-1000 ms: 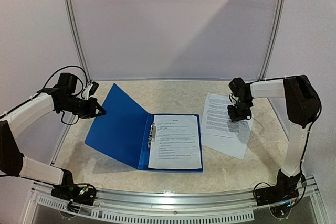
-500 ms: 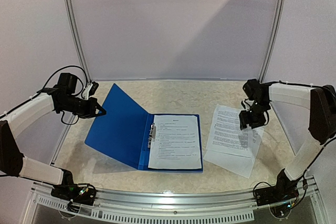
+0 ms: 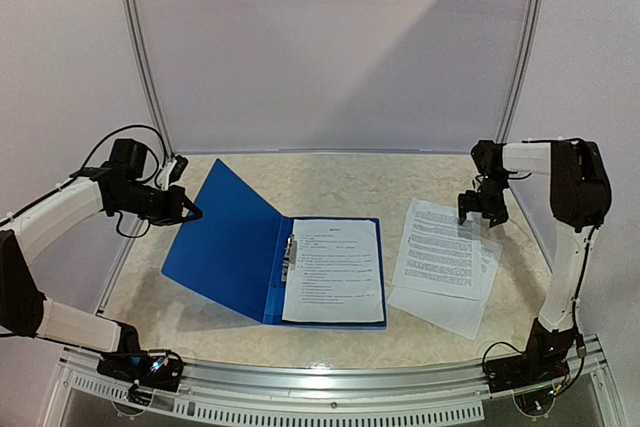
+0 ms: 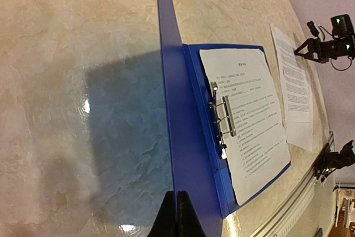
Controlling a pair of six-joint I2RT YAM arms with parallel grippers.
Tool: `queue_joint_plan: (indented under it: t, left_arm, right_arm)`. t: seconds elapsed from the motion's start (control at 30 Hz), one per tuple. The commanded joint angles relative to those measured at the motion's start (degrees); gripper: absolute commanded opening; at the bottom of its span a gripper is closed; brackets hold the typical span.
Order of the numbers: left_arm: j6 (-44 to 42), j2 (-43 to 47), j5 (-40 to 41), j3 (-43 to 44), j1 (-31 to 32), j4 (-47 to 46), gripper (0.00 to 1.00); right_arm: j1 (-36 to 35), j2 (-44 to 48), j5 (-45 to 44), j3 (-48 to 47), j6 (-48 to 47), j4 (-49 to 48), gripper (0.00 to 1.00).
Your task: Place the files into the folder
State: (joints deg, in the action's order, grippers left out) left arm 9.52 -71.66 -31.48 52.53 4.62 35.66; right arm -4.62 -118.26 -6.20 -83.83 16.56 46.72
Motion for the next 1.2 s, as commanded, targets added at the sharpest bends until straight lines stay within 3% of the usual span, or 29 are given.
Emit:
queue_joint_plan:
  t: [0.0, 0.17, 0.23, 0.47, 0.6, 0.83, 1.17]
  left_arm:
    - [-0.46, 0.57, -0.51, -0.42, -0.32, 0.23, 0.00]
    - [-0.46, 0.61, -0.42, -0.33, -0.32, 0.28, 0.00]
    - [-0.42, 0.64, -0.46, -0.33, -0.37, 0.17, 0.00]
    - [-0.55, 0.64, -0.67, -0.30, -0.32, 0.12, 0.00]
    - [-0.54, 0.73, -0.77, -0.33, -0.34, 0.24, 0.00]
    - [-0.53, 0.51, -0.77, -0.33, -0.32, 0.24, 0.00]
    - [-0.45, 0.47, -0.44, -0.46, -0.32, 0.05, 0.00]
  right_arm:
    - [0.13, -3.85, 4.32, -1.50, 0.87, 0.55, 0.88]
    - [-2.75, -5.76, 1.20, -0.47, -0.10, 1.24, 0.83]
    - [-2.87, -5.50, 2.08, -0.12, 0.09, 1.20, 0.77]
    - [-2.85, -5.45, 5.50, -0.02, 0.56, 0.72, 0.30]
    - [-2.83, -5.20, 7.46, 0.32, 0.33, 0.00, 0.08]
    - [-3.21, -2.24, 6.49, -0.39, -0.32, 0.90, 0.00]
    - [-7.95, 19.63, 14.20, -3.15, -3.95, 5.04, 0.00]
